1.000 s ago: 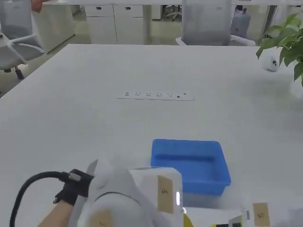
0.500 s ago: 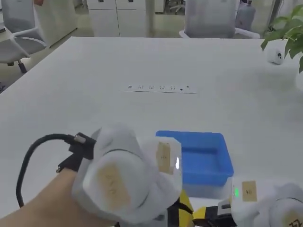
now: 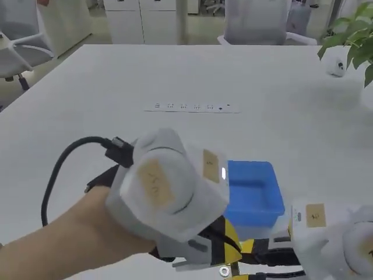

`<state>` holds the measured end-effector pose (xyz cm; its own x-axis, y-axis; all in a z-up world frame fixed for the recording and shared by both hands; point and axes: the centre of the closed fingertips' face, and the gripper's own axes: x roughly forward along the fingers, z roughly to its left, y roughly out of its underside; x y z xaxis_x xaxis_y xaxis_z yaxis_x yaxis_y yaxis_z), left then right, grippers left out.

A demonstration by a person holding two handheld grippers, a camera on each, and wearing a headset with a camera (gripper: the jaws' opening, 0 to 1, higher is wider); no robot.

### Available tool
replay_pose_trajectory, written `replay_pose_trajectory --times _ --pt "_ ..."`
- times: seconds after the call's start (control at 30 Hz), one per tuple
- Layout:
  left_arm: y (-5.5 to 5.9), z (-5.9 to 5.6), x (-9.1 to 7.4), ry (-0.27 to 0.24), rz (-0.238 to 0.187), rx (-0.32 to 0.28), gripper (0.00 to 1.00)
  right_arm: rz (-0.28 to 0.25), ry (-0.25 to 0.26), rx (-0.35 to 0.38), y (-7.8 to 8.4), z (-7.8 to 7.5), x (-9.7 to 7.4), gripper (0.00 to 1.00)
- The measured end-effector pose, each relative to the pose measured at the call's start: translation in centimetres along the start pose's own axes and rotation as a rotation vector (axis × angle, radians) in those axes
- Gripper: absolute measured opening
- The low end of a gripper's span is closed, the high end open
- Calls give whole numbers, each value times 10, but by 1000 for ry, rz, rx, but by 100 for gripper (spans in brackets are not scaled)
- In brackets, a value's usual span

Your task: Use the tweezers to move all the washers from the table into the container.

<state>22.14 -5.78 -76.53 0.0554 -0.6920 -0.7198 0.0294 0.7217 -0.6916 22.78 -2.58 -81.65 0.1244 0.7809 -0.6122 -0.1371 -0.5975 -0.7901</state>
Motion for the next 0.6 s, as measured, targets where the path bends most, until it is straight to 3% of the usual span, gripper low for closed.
replay_pose_trajectory --times 0.1,0.2,0.23,0.27,0.3,0.4,0.43,0.6 --pt "-3 1 3 7 -12 -10 0 16 -16 -6 3 -1 3 11" --pt "-7 5 6 -15 -62 -32 0 28 -60 -13 8 5 5 4" --pt "-6 4 7 -10 -70 -58 0 17 -29 -6 7 1 5 3" --pt "-6 9 7 -48 -101 -117 1 13 -32 3 7 0 5 3" --pt "-4 10 7 -63 -116 -138 3 3 -37 29 7 1 5 3" --pt "4 17 0 -147 -185 -262 18 -43 -18 90 6 -4 6 3" --pt "9 18 -5 -180 -212 -318 22 -51 -17 107 6 -4 5 3" --pt "31 17 -31 -346 -311 -483 44 -80 3 124 5 -6 5 2"
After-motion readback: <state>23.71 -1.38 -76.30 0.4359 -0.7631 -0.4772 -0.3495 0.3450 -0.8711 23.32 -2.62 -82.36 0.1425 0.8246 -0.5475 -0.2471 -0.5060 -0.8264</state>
